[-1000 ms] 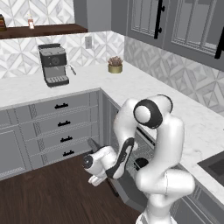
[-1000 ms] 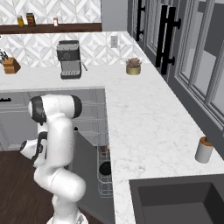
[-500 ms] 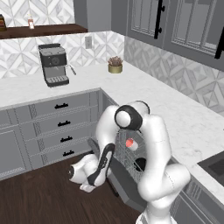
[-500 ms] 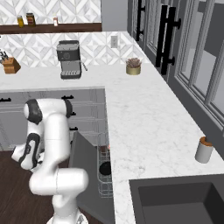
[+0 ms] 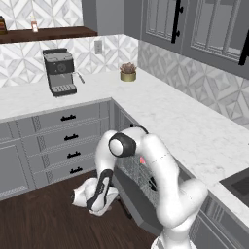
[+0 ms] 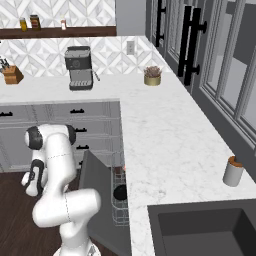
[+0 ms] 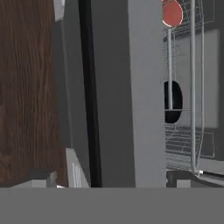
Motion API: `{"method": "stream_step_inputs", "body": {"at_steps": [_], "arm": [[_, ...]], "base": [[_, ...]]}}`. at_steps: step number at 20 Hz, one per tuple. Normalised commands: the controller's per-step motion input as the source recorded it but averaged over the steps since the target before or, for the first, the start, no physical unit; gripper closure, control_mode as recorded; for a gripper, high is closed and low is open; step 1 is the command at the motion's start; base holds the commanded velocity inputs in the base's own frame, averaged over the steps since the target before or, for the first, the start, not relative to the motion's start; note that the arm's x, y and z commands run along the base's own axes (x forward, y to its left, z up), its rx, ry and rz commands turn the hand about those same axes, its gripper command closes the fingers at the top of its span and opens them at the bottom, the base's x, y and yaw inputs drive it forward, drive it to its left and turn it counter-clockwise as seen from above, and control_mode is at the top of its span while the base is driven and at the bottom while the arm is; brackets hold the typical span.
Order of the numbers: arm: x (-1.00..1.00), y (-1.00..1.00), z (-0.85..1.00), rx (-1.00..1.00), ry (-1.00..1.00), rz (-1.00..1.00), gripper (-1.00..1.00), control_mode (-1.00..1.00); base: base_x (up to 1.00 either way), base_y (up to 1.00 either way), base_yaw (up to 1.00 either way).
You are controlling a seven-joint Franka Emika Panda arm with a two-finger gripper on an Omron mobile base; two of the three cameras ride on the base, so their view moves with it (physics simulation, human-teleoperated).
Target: Pick up the cup and bowl from the counter, place them in the dishwasher, and close the dishwasher door.
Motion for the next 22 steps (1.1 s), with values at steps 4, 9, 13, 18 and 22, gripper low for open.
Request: {"method": "stream_step_inputs", "body": {"at_steps": [4, 9, 13, 18, 22], "arm": [[0.69, 0.16, -0.98, -0.25, 0.1, -0.01, -1.0, -1.0], [0.71, 0.0, -0.76, -0.19, 0.08, 0.0, -1.0, -1.0], [0.58, -0.06, -0.69, -0.18, 0.09, 0.0, -1.0, -1.0], [0.56, -0.82, -0.54, -0.13, 0.12, 0.0, -1.0, -1.0], [0.17, -0.99, 0.14, 0.0, 0.06, 0.0, -1.0, -1.0]], "base": [[0.0, 0.0, 0.0], [0.0, 0.0, 0.0], [0.0, 0.0, 0.0], [0.0, 0.0, 0.0], [0.0, 0.0, 0.0]]}}
